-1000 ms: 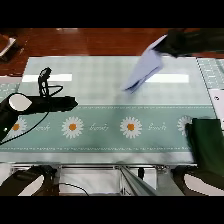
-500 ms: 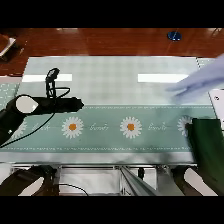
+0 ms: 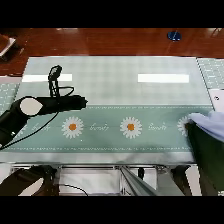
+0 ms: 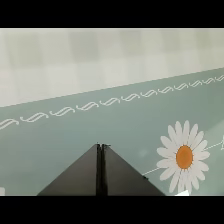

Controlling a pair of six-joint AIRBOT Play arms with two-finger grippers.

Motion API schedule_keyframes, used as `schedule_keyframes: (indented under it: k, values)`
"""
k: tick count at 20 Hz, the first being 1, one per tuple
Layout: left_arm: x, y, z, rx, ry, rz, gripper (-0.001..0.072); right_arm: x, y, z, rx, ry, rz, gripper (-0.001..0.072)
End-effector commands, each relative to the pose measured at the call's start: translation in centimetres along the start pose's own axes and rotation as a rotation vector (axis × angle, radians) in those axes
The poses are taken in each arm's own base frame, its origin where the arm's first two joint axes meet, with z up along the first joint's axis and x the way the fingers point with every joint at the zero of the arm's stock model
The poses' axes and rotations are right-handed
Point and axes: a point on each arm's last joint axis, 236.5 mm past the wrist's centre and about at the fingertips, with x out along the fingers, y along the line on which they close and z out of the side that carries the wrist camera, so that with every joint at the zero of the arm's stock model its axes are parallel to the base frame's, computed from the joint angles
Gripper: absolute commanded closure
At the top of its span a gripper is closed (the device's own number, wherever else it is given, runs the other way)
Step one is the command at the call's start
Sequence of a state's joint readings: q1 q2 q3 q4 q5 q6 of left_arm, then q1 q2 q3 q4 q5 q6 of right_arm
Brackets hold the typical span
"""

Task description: Fold the shirts.

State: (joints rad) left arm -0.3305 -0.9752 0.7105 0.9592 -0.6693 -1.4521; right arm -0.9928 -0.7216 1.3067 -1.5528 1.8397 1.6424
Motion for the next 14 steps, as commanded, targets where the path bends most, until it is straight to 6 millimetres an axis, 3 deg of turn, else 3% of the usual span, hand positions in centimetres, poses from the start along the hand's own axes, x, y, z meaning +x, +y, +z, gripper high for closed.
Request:
schedule_keyframes:
  k: [1, 2, 3, 4, 5, 8, 9, 10, 11, 13, 14]
  values:
    - [0.0, -0.5, 0.1, -0.023, -0.005, -0.020, 0.0688, 0.5, -8.1, -4.2, 0.171, 0.032, -0.311, 0.0689]
    - [0.0, -0.7, 0.2, -0.033, -0.006, -0.027, 0.0688, 1.1, -8.5, -5.0, 0.188, 0.055, -0.333, 0.0658]
    - [0.0, -0.7, 0.2, -0.033, -0.009, -0.028, 0.0688, 2.3, -8.3, -5.6, 0.192, 0.092, -0.324, 0.0418]
    - [0.0, -0.7, 0.4, -0.033, -0.017, -0.026, 0.0688, 3.5, -7.2, -5.4, 0.163, 0.119, -0.274, 0.0307]
    - [0.0, -0.6, 0.9, -0.033, -0.038, -0.023, 0.0688, 4.5, -5.6, -4.2, 0.129, 0.125, -0.205, 0.0305]
    - [-1.3, -0.6, 4.4, 0.009, -0.103, -0.021, 0.0688, 5.4, -0.5, -0.1, 0.051, 0.126, 0.022, 0.0314]
    - [-2.6, -0.9, 6.1, 0.035, -0.115, -0.027, 0.0688, 4.7, 2.0, 2.1, 0.036, 0.097, 0.127, 0.0393]
    - [-4.4, -1.1, 8.7, 0.057, -0.158, -0.029, 0.0688, 3.6, 4.9, 4.2, 0.020, 0.066, 0.250, 0.0549]
    - [-6.6, -1.4, 11.8, 0.065, -0.231, -0.026, 0.0688, 2.0, 8.7, 6.2, -0.008, 0.041, 0.422, 0.0690]
    - [-11.7, -3.1, 18.2, 0.100, -0.393, -0.033, 0.0688, -1.3, 16.4, 8.8, -0.106, -0.031, 0.704, 0.0690]
    - [-13.6, -4.6, 20.3, 0.129, -0.439, -0.048, 0.0688, -2.2, 20.1, 8.7, -0.220, -0.078, 0.772, 0.0690]
